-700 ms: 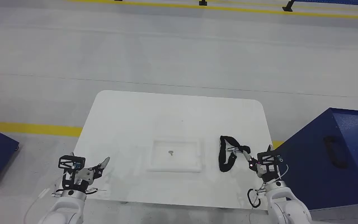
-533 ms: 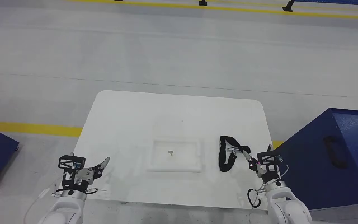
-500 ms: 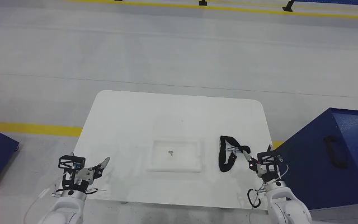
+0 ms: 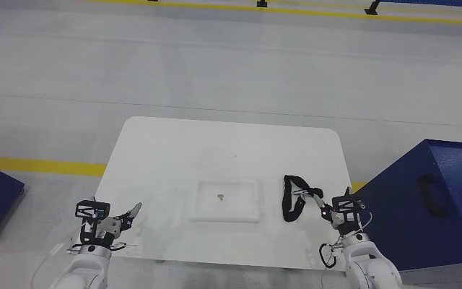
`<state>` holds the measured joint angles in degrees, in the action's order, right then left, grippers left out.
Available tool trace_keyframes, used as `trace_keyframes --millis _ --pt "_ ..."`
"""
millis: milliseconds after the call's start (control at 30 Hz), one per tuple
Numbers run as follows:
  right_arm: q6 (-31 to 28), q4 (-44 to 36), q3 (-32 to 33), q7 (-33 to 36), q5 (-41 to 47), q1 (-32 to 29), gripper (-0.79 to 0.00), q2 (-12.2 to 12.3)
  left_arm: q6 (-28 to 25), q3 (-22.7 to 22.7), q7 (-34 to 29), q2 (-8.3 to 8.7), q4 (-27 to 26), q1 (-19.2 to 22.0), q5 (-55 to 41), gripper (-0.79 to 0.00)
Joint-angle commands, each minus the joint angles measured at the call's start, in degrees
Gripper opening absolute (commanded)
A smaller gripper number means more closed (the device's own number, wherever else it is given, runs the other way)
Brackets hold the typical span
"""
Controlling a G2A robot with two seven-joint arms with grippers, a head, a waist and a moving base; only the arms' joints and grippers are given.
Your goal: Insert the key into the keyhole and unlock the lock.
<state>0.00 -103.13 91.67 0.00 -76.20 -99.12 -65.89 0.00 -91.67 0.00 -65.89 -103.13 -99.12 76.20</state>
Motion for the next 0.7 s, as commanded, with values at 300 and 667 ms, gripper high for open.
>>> trace_keyframes --millis 300,667 --pt "0.0 0.0 0.0 0.0 0.0 0.0 0.0 0.0 -10.7 -1.1 -8.9 0.29 -5.4 3.0 -9.3 0.0" --pt "0.0 0.0 0.0 0.0 0.0 0.0 0.0 0.0 -30.9 11.2 -33.1 0.3 -0.5 23.9 -31.6 0.0"
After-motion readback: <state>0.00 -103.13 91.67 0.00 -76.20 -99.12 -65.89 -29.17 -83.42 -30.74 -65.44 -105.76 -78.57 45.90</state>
